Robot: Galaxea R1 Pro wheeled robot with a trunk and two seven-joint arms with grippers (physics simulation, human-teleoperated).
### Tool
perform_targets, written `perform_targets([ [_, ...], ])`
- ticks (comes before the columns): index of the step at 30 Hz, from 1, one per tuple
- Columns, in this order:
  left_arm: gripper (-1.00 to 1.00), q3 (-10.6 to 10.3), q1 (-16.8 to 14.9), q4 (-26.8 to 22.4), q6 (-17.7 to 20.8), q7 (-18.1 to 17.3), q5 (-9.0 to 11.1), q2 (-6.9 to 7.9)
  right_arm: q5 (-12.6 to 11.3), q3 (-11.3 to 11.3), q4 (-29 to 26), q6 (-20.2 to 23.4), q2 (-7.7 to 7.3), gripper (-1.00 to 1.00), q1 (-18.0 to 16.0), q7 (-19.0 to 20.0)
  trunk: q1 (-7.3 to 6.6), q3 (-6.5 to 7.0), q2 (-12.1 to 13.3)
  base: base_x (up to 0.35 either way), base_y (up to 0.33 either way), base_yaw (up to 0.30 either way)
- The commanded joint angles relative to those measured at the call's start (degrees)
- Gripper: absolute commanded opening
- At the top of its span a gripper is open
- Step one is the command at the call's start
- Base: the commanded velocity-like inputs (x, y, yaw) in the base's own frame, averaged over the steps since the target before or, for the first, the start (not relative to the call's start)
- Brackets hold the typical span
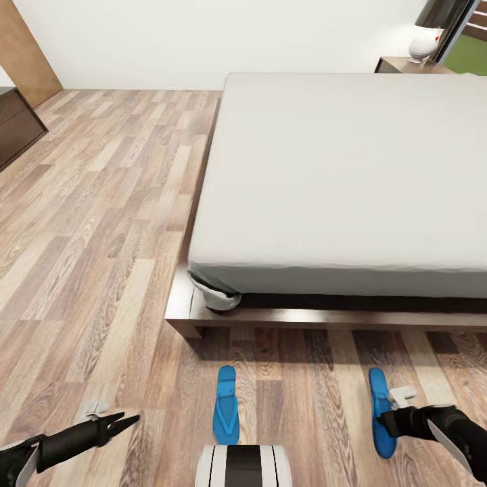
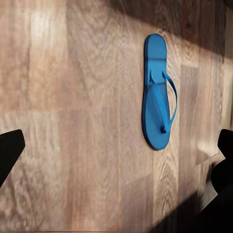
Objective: In the bedroom, move the book from the bed onto either nightstand, and place the two sandals side by side next to the bed.
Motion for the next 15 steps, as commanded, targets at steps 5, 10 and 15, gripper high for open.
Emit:
perform_targets([
  [5,1.0,0.41,-0.05,-0.03,0.6,-0.23,-0.47,-0.13,-0.5,0.24,0.23,0.32,-0.13,-1.0,-0.03,-0.02,-0.01,-0.04,-0.02,0.0,0.257,0.0],
  [10,1.0,0.4,-0.05,-0.03,0.6,-0.22,-0.46,-0.19,-0.47,0.24,0.25,0.32,-0.14,-1.0,-0.03,-0.12,-0.01,-0.04,-0.02,0.0,0.294,0.0],
  [15,1.0,0.4,-0.05,-0.03,0.6,-0.22,-0.47,-0.18,-0.47,0.24,0.26,0.32,-0.14,-1.0,-0.03,-0.96,-0.01,-0.04,-0.02,0.0,0.313,0.0],
])
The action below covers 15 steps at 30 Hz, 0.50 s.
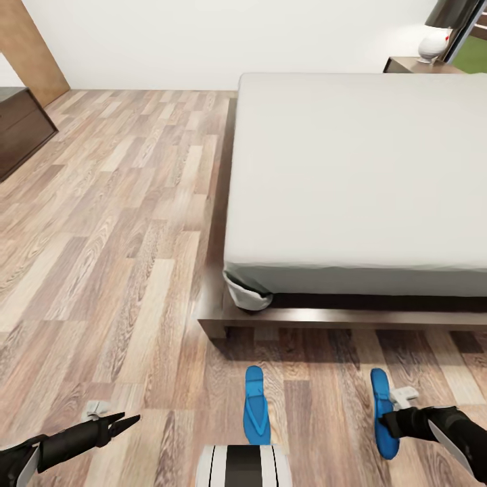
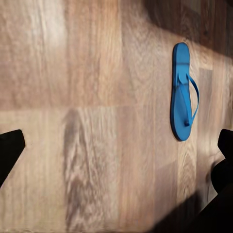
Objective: In the bedroom, move the book from the bed onto either nightstand, and place the two sandals side by side next to the bed.
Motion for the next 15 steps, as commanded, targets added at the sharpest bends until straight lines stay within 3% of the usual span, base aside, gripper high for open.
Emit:
perform_targets([
  [1,1.0,0.48,-0.05,-0.01,0.6,-0.34,-0.43,-0.05,-0.56,0.25,-0.11,0.39,-0.04,-1.0,-0.03,-1.61,-0.01,-0.04,-0.02,0.0,0.317,0.0],
  [4,1.0,0.48,-0.05,-0.01,0.6,-0.37,-0.42,-0.07,-0.56,0.25,-0.26,0.39,0.01,-1.0,-0.03,-8.01,-0.01,-0.04,-0.02,0.0,0.317,0.0],
  [8,1.0,0.49,-0.05,-0.01,0.6,-0.4,-0.4,-0.03,-0.56,0.25,-0.45,0.39,0.01,-1.0,-0.03,-9.42,-0.01,-0.04,-0.02,0.0,0.286,0.0],
  [15,1.0,0.49,-0.05,-0.01,0.6,0.07,-0.42,-0.06,-0.56,0.25,-0.63,0.39,0.01,-1.0,-0.03,-9.59,-0.01,-0.04,-0.02,0.0,0.131,0.0],
])
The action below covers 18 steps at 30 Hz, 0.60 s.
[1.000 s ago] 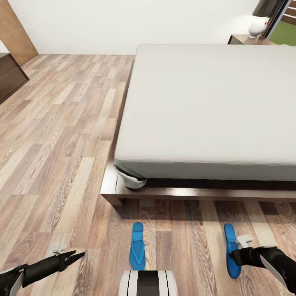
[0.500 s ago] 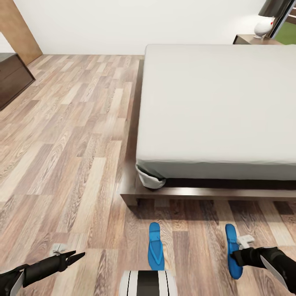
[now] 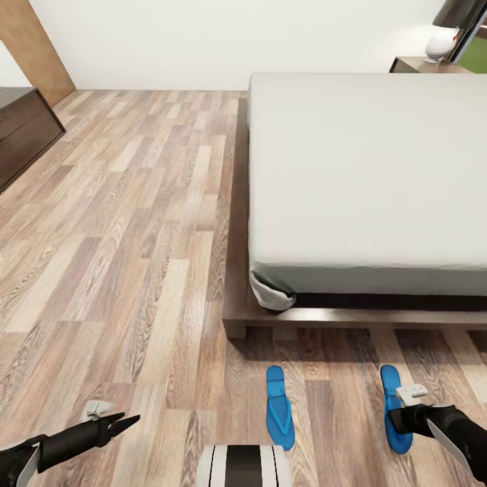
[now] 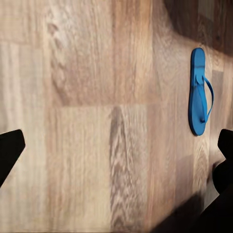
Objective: In the bedroom, move the book from the bed onto either nightstand, and place the two sandals side by side next to the bed.
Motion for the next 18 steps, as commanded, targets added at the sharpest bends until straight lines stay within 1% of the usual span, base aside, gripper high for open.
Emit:
perform_targets([
  [1,1.0,0.48,-0.05,-0.02,0.6,0.08,-0.43,-0.08,-0.34,0.22,-0.11,0.31,-0.08,-1.0,-0.02,0.1,-0.01,-0.04,-0.02,0.0,0.286,0.0],
  [10,1.0,0.49,-0.05,-0.02,0.6,0.74,-0.43,-0.41,-0.34,0.22,-0.11,0.31,-0.05,-1.0,-0.02,0.1,-0.01,-0.04,-0.02,0.011,0.308,0.0],
  [18,1.0,0.52,-0.05,-0.02,0.6,0.75,-0.43,-0.45,-0.36,0.22,-0.09,0.31,-0.02,-1.0,-0.02,0.02,-0.01,-0.04,-0.02,0.193,0.278,0.0],
])
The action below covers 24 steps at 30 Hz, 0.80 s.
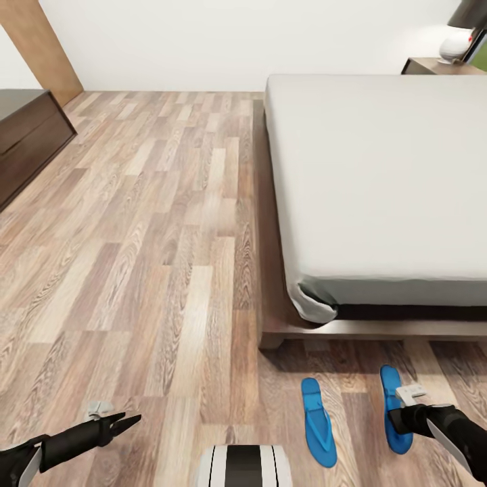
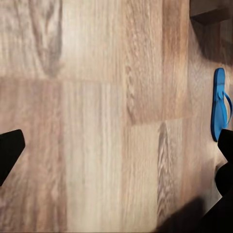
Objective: In the bedroom, move the book from the bed onto either nightstand, and place the two sandals side by side next to the bed.
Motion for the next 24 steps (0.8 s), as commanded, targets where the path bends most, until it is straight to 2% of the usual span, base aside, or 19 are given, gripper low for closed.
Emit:
perform_targets([
  [1,1.0,0.51,-0.05,-0.02,0.6,-0.34,-0.42,-0.05,-0.33,0.22,-0.1,0.3,-0.09,-1.0,-0.03,0.1,0.01,-0.04,-0.02,0.183,0.265,0.0],
  [10,1.0,0.54,-0.05,-0.02,0.6,-0.34,-0.36,-0.05,-0.32,0.22,-0.05,0.3,-0.05,-1.0,-0.03,0.09,0.01,-0.04,-0.02,0.039,0.088,0.0],
  [17,1.0,0.54,-0.05,-0.02,0.6,-0.34,-0.38,-0.05,-0.32,0.22,0.01,0.3,-0.04,-1.0,-0.03,0.09,0.01,-0.04,-0.02,0.001,0.203,0.0],
  [24,1.0,0.51,-0.05,-0.02,0.6,-0.34,-0.38,-0.05,-0.32,0.22,0.04,0.3,-0.04,-1.0,-0.03,0.09,0.01,-0.04,-0.02,-0.045,0.058,0.0],
])
